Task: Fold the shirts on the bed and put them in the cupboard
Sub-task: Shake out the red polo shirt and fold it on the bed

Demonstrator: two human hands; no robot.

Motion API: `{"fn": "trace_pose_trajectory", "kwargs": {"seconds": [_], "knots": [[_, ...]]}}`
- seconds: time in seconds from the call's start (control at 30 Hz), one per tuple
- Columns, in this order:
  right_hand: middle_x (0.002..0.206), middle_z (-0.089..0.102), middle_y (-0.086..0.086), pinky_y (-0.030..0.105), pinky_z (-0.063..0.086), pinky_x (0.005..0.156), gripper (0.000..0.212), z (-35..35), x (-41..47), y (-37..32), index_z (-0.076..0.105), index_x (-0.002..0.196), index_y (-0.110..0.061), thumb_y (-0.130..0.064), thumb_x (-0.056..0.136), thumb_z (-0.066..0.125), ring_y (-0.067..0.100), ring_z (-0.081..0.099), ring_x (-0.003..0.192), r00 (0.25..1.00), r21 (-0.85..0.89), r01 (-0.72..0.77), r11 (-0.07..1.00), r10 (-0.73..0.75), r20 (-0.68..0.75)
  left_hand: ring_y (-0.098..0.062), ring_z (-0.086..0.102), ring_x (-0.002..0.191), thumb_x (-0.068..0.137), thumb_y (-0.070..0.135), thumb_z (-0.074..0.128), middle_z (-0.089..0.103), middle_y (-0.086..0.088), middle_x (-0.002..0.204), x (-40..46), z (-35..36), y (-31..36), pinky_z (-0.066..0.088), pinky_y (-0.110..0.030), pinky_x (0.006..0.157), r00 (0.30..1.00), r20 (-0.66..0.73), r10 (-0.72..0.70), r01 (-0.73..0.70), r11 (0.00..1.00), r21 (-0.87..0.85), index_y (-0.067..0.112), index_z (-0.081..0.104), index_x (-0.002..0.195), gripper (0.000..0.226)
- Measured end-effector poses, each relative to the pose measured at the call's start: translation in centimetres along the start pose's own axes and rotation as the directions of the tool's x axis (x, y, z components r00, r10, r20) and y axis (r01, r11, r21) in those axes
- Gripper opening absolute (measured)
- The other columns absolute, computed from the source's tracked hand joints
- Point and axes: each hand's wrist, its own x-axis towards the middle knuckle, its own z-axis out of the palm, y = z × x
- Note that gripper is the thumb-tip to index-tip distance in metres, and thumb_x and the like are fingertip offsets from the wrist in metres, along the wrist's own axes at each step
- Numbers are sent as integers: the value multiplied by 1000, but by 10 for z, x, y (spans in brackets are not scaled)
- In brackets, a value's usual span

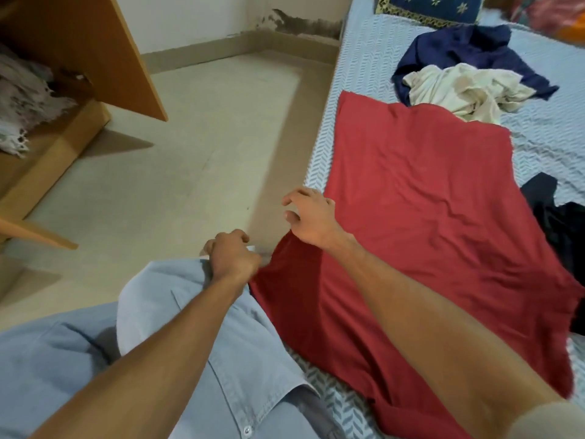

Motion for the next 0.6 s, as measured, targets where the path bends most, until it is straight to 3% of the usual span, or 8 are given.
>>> {"fn": "trace_pose_trajectory", "kwargs": {"seconds": [0.1,0.2,0.27,0.4,0.5,0.6], "knots": [[124,63,0,44,44,97,28,-24,3,28,69,117,-23,-14,92,60,25,55,120,976,70,-59,996,73,-206,-31,54,120,81,3,62,65,-11,123,3,13,22,40,-35,106,962,2,273,-273,962,29,10,71,115,36],[111,68,8,41,49,92,28,-47,19,59,71,110,-18,-7,88,57,30,62,108,953,103,-131,986,154,-261,-31,60,110,83,3,61,69,-11,113,12,24,52,40,-32,97,878,24,478,-479,878,19,11,74,109,30],[105,71,10,35,45,91,29,-62,37,75,72,108,-13,-3,86,56,31,63,104,950,92,-178,980,196,-245,-24,66,101,84,5,62,73,-4,108,25,32,77,44,-28,93,844,91,528,-525,849,-56,14,74,110,30],[104,76,4,33,49,91,27,-87,93,97,73,103,-16,-6,86,54,26,68,102,934,113,-258,959,278,-225,-12,67,76,86,11,67,72,5,89,64,45,122,54,-29,82,827,247,505,-472,863,-182,16,68,115,29],[106,74,4,32,48,89,20,-99,146,108,73,97,-19,-14,90,55,28,67,106,919,86,-310,947,321,-229,-18,70,54,86,15,72,73,-5,64,98,50,144,58,-29,63,811,387,439,-391,898,-201,12,62,105,21],[101,74,7,33,51,87,14,-105,194,120,68,86,-18,-22,93,56,28,68,101,886,112,-379,918,396,-243,-27,65,43,87,15,77,69,-19,59,120,45,157,54,-32,42,752,551,362,-230,927,-296,-5,60,93,26]]}}
